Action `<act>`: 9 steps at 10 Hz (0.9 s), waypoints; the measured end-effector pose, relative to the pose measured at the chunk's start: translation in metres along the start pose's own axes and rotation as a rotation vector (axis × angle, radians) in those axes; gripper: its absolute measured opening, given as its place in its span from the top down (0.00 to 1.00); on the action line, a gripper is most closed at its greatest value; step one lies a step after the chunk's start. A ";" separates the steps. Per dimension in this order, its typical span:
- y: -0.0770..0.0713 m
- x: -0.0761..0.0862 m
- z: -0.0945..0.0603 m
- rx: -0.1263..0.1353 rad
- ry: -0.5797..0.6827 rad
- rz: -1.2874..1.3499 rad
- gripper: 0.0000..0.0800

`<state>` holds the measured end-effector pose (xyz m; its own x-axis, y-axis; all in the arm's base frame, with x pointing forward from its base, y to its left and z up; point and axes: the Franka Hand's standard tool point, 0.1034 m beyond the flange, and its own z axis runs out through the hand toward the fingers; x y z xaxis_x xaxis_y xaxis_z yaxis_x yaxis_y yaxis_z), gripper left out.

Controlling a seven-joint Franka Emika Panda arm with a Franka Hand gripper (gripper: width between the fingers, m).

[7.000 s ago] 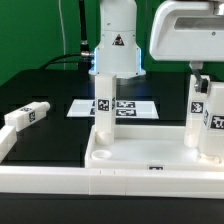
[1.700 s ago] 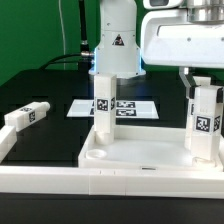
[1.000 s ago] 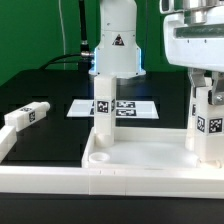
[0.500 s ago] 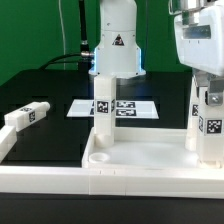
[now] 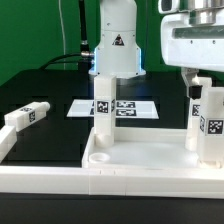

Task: Assemble desk

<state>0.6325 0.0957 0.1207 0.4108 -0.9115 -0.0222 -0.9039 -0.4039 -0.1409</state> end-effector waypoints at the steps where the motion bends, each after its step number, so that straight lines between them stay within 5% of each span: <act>1: -0.001 -0.001 -0.001 0.002 0.000 -0.050 0.19; 9: -0.004 -0.005 -0.001 -0.017 0.021 -0.646 0.19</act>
Offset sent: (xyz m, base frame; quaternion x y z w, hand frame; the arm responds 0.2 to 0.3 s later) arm 0.0082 0.0115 0.0034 -0.0012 0.0024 -0.2474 0.9689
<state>0.6338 0.1019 0.1223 0.8703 -0.4858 0.0809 -0.4774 -0.8725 -0.1042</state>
